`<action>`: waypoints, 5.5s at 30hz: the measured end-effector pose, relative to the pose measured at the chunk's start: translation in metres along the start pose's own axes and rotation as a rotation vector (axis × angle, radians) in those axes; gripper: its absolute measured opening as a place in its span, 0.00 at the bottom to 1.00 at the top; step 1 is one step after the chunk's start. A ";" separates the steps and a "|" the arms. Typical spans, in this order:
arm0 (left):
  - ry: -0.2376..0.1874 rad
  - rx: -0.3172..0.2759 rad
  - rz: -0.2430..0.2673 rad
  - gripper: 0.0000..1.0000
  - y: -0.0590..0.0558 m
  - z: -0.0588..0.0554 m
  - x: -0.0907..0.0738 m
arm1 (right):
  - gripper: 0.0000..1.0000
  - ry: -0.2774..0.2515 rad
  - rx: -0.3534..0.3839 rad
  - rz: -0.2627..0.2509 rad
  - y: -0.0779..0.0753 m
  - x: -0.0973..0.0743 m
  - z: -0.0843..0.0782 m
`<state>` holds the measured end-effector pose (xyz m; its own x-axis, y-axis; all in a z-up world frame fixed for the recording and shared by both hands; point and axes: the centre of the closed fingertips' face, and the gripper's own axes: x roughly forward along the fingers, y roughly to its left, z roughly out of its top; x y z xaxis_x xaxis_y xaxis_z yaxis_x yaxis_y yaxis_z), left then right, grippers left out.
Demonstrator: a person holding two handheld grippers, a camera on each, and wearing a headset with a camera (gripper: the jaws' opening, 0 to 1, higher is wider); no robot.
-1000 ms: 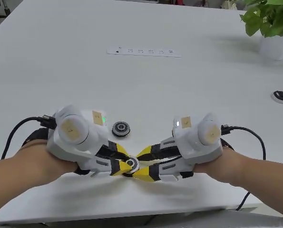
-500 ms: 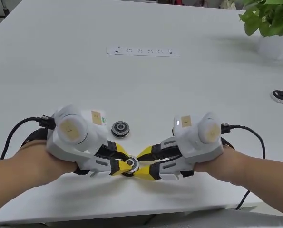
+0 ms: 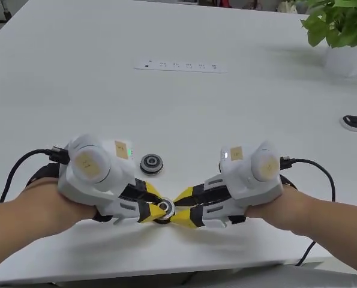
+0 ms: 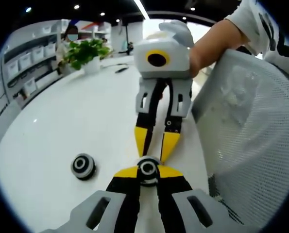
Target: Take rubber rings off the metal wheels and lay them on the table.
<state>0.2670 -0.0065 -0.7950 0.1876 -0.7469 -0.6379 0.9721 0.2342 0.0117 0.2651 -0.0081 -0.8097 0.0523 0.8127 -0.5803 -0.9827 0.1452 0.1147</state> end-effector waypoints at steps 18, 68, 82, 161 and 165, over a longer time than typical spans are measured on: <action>-0.002 -0.002 0.003 0.12 0.001 0.000 0.000 | 0.00 0.003 0.143 -0.010 -0.005 -0.001 -0.004; 0.006 0.001 0.011 0.12 0.000 0.000 0.000 | 0.00 -0.032 0.438 0.000 -0.007 -0.009 -0.003; 0.024 0.008 0.028 0.12 0.000 0.000 0.001 | 0.00 -0.124 0.560 0.014 -0.011 -0.011 0.009; -0.059 -0.003 -0.014 0.33 -0.006 0.011 -0.031 | 0.00 -0.166 0.462 0.049 -0.005 -0.012 0.022; -0.076 -0.018 -0.004 0.36 -0.006 0.013 -0.038 | 0.00 -0.166 0.462 0.049 -0.005 -0.012 0.022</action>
<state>0.2556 0.0121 -0.7606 0.1940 -0.7926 -0.5780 0.9703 0.2417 -0.0057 0.2734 -0.0062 -0.7856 0.0727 0.8983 -0.4333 -0.8051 0.3093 0.5062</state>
